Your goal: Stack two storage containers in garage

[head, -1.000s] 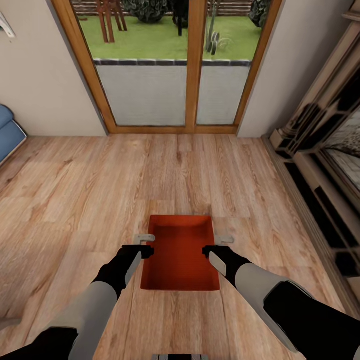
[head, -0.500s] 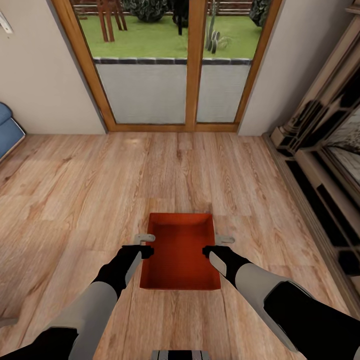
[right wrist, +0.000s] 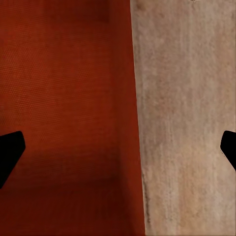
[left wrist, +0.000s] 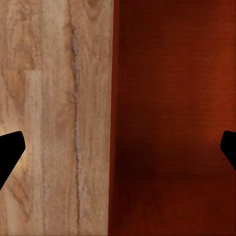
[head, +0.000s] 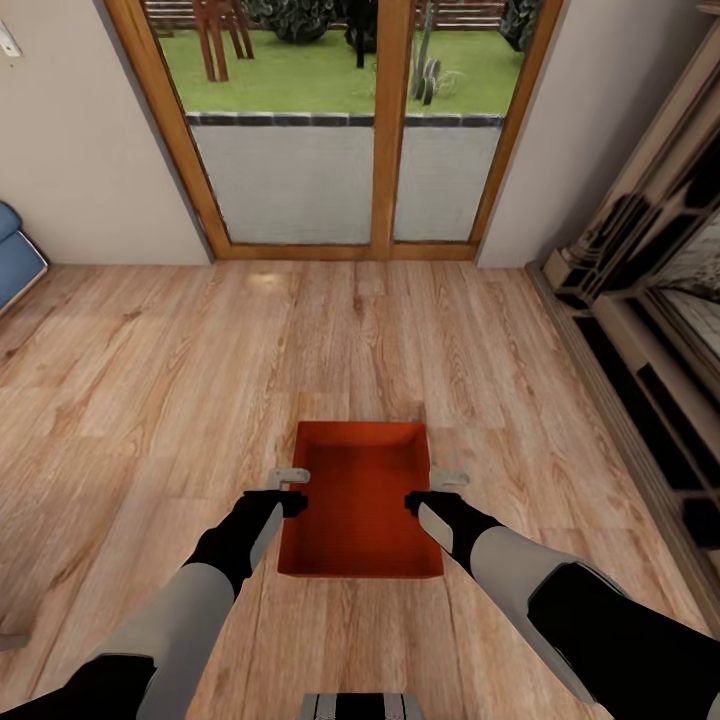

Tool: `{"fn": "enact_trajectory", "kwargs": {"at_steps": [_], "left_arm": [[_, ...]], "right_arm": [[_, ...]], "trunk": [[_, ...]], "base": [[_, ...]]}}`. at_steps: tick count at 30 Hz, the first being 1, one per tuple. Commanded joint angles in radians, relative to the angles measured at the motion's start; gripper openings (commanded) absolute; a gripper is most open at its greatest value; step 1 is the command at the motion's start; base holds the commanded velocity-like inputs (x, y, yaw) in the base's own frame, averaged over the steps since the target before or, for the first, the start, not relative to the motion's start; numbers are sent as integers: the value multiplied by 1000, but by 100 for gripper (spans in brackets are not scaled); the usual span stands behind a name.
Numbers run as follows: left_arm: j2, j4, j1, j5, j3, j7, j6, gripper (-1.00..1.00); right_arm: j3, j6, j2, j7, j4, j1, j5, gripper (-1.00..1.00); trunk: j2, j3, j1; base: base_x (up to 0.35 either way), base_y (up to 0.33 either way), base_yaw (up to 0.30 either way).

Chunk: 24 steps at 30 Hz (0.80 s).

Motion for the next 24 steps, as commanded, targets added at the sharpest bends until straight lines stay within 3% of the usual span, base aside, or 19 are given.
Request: {"fn": "enact_trajectory", "kwargs": {"at_steps": [1,10,15,16,24], "left_arm": [[0,-2,0,-1,1,3,5,100],[0,-2,0,-1,1,3,5,100],[0,-3,0,0,1,3,5,100],[0,-3,0,9,1,3,5,100],[1,-2,0,13,1,3,6,100]], "right_arm": [[8,7,0,-6,-2,0,1,100],[11,7,-2,2,-2,0,14,100],[11,7,-1,20,-2,0,56,100],[11,7,1,25,-2,0,81,100],[10,7,1,26,-2,0,89,100]], "trunk": [[-1,-1,0],[-1,-1,0],[-1,-1,0],[-1,-1,0],[-22,-10,11]], "base": [[0,0,0],[0,0,0],[0,0,0],[0,0,0],[0,0,0]]}}
